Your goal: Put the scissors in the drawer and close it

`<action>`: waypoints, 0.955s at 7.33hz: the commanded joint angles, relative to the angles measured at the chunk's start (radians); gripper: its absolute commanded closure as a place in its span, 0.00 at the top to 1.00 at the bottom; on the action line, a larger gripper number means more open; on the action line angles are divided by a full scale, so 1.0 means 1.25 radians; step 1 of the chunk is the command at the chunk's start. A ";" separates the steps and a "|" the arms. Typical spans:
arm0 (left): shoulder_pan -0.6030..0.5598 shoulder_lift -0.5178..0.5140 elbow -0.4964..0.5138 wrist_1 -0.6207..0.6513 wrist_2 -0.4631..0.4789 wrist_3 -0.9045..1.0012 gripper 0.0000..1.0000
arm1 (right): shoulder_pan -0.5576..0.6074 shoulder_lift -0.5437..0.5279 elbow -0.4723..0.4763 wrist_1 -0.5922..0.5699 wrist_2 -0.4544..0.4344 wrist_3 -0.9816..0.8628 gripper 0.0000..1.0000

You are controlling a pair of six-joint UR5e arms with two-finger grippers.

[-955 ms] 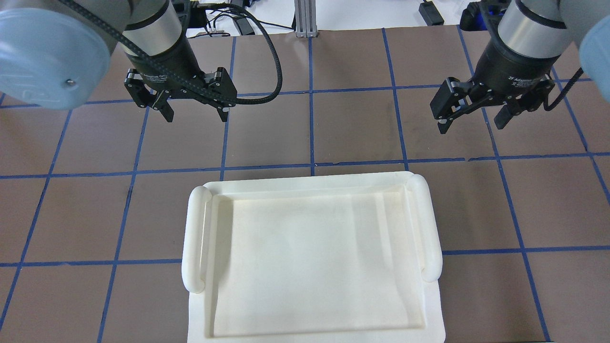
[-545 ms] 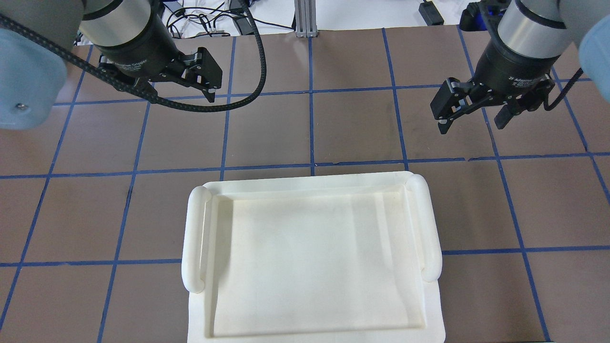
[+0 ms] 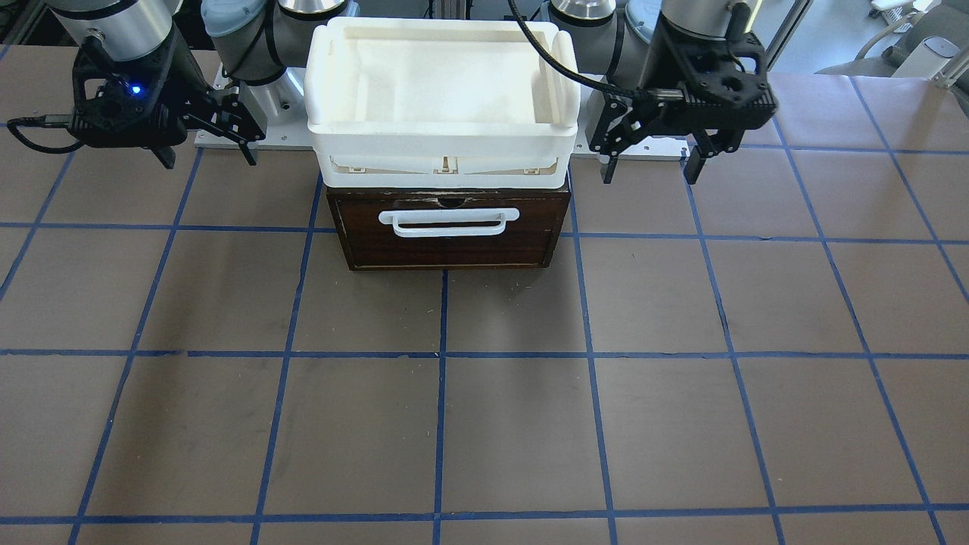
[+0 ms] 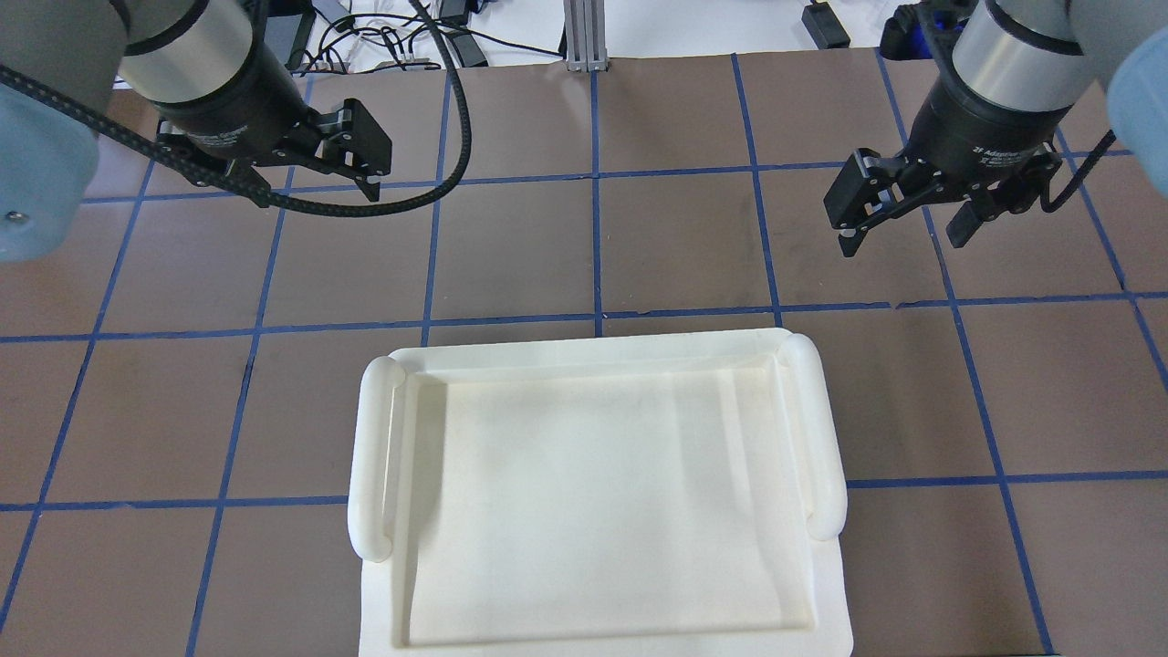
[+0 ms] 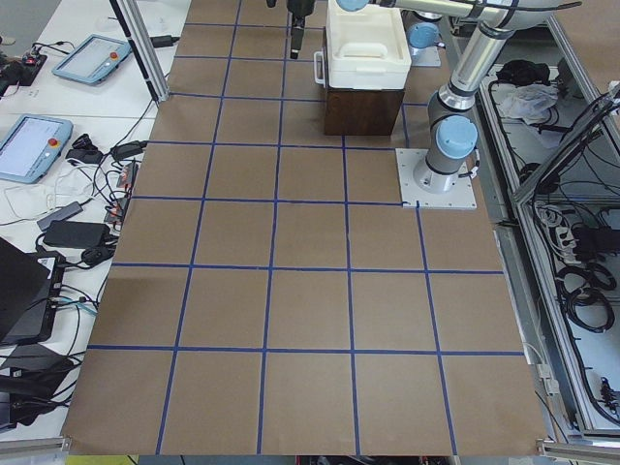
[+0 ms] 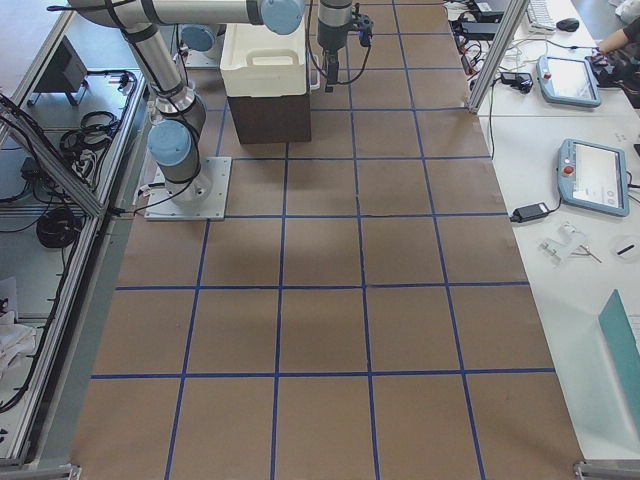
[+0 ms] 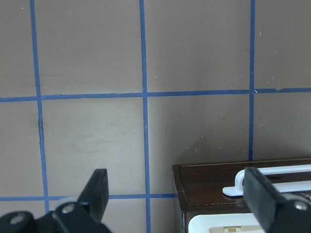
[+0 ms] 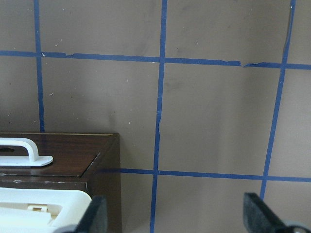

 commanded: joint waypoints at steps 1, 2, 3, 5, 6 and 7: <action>0.066 0.006 -0.003 0.001 -0.001 0.030 1.00 | 0.000 0.001 0.000 0.000 0.000 0.000 1.00; 0.056 0.002 -0.003 0.008 0.000 0.028 1.00 | 0.000 0.001 0.000 0.000 0.000 0.001 1.00; 0.037 -0.002 0.009 0.013 0.006 0.024 1.00 | 0.000 0.001 0.000 0.000 -0.001 0.001 1.00; -0.026 -0.018 0.016 0.016 0.048 -0.008 1.00 | 0.000 0.001 0.005 0.000 -0.001 0.003 1.00; -0.025 -0.026 0.019 0.040 0.042 -0.008 1.00 | 0.000 0.001 0.006 0.000 0.000 0.003 1.00; -0.025 -0.030 0.021 0.042 0.025 -0.009 1.00 | 0.000 0.001 0.006 0.000 0.000 0.003 1.00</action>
